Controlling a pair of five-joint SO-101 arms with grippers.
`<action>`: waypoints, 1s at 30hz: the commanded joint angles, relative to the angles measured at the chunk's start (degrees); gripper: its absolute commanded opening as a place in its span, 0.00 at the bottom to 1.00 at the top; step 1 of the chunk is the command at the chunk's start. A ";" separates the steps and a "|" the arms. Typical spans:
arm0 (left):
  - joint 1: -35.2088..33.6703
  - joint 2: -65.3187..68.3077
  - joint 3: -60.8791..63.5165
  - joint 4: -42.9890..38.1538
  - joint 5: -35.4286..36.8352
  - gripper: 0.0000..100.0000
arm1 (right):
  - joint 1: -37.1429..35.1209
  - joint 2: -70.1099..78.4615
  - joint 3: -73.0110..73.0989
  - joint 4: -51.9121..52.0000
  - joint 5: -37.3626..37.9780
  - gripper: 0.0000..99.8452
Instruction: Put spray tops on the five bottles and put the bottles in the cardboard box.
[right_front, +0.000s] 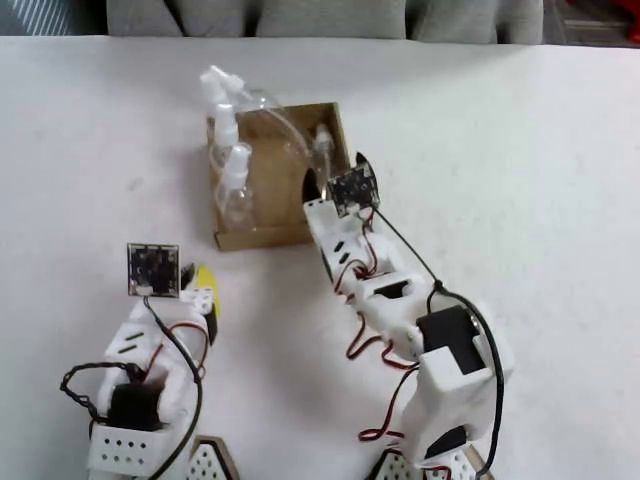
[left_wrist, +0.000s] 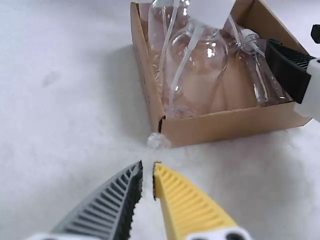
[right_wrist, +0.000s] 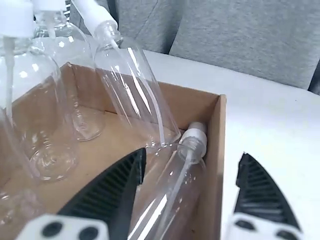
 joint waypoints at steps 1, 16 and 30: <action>-0.13 0.48 0.00 0.09 0.44 0.06 | 0.22 -3.82 -0.70 0.22 -0.53 0.24; -0.13 0.57 0.00 0.18 -6.33 0.05 | 1.19 -30.11 -12.22 52.97 -0.62 0.24; -0.22 0.57 0.00 0.18 -6.68 0.06 | -2.15 -11.56 -46.59 90.86 -0.62 0.24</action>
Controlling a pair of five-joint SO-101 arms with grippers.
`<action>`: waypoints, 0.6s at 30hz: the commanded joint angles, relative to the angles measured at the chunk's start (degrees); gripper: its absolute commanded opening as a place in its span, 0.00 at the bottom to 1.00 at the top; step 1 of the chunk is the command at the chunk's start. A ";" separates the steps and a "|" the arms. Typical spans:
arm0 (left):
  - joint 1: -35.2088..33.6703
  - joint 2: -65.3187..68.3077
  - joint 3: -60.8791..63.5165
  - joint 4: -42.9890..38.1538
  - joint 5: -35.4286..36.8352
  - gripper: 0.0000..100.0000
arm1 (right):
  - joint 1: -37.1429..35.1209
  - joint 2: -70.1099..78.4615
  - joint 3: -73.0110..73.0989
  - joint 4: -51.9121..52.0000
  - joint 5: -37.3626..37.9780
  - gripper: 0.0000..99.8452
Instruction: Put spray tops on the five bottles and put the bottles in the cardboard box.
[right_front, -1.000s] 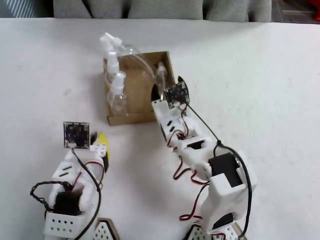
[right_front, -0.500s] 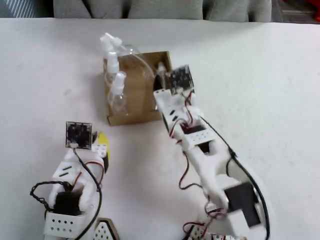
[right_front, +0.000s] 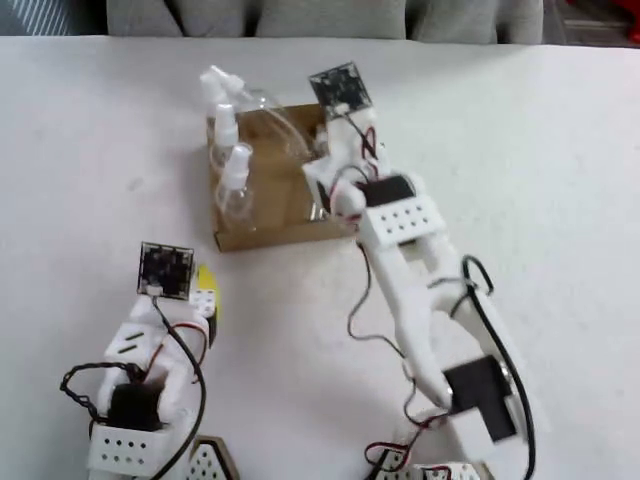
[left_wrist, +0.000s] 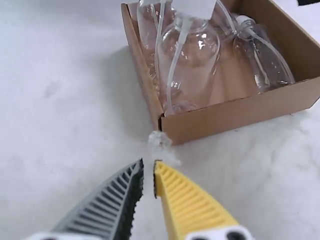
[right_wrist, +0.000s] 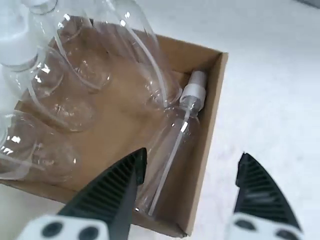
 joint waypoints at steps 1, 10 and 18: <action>-0.22 0.57 0.00 0.18 -0.35 0.06 | -2.42 4.35 -8.88 4.79 -0.44 0.24; -0.22 0.57 0.00 0.18 -0.44 0.06 | -3.03 18.15 -22.51 12.53 -0.44 0.24; -0.22 0.57 0.00 0.18 -0.44 0.06 | -3.12 28.62 -34.11 20.79 -0.44 0.24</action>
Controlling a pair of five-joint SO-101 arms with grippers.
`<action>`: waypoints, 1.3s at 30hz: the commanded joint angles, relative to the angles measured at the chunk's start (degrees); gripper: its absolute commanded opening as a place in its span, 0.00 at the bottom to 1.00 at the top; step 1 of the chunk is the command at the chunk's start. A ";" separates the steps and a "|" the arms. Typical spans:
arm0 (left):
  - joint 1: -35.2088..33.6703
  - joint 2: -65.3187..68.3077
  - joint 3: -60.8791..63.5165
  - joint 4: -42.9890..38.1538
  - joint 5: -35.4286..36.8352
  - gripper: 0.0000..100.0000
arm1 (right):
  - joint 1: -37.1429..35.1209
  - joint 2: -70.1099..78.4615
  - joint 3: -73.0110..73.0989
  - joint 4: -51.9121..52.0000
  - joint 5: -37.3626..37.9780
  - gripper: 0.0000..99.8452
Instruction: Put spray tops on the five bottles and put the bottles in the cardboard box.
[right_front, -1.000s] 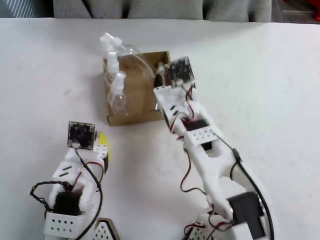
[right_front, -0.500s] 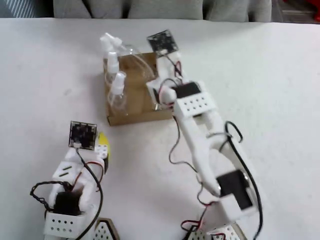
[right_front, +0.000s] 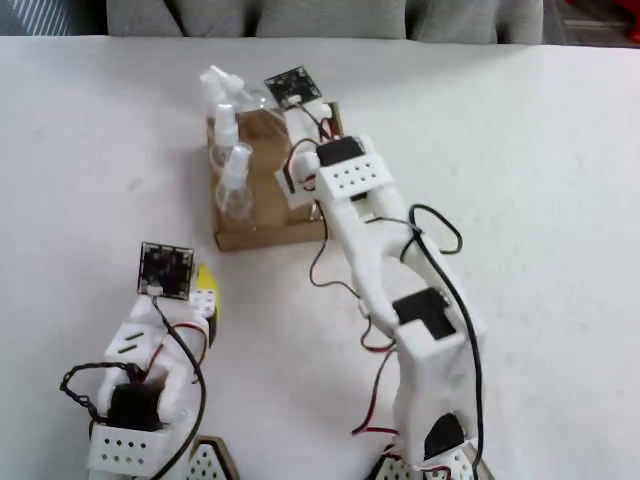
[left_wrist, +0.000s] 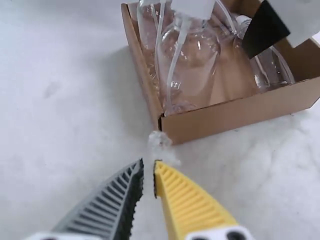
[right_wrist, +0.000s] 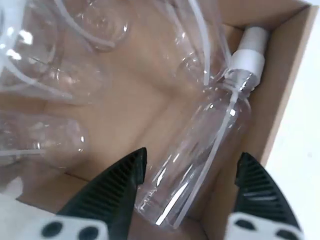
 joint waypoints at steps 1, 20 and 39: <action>-0.22 0.57 0.00 0.18 -0.44 0.06 | -0.13 2.77 -6.42 2.77 -0.53 0.24; -0.22 0.57 0.00 0.18 -0.44 0.06 | 1.98 18.42 -21.19 5.05 -0.53 0.21; -0.22 0.57 0.00 0.18 -0.44 0.06 | 3.47 14.29 -24.35 5.14 -0.53 0.02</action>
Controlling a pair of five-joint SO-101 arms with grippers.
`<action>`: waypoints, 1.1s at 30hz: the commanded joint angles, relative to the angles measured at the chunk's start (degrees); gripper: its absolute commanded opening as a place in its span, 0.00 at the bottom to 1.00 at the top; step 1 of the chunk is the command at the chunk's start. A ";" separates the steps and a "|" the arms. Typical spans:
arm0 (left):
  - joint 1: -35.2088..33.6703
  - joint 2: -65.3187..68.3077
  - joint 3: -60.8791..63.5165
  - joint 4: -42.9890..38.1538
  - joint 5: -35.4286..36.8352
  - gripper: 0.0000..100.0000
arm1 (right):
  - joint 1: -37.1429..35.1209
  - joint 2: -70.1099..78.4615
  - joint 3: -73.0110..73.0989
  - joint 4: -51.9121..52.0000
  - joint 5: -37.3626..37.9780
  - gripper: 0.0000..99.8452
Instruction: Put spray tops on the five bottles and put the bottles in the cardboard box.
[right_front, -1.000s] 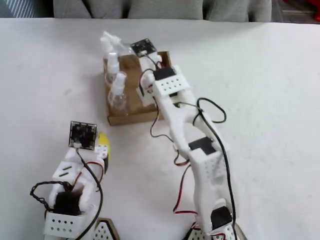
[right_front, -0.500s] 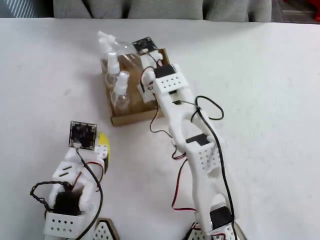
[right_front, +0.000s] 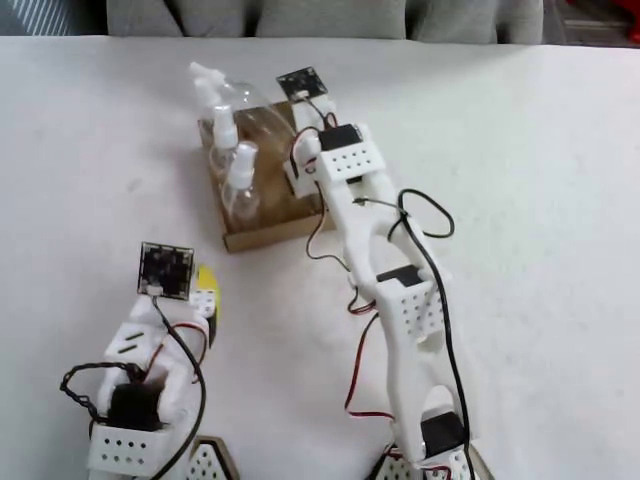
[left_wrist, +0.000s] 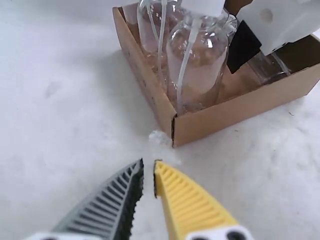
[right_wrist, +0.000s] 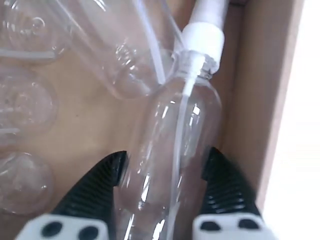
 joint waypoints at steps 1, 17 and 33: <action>-0.22 0.57 0.00 0.18 -0.44 0.06 | 0.66 -5.49 -2.02 0.48 -0.44 0.02; -0.13 0.57 0.00 0.18 -0.44 0.06 | 3.82 -10.95 -2.20 3.12 -0.44 0.02; -0.13 0.57 0.00 0.18 -0.44 0.06 | 7.60 -14.81 -2.37 8.22 -0.44 0.02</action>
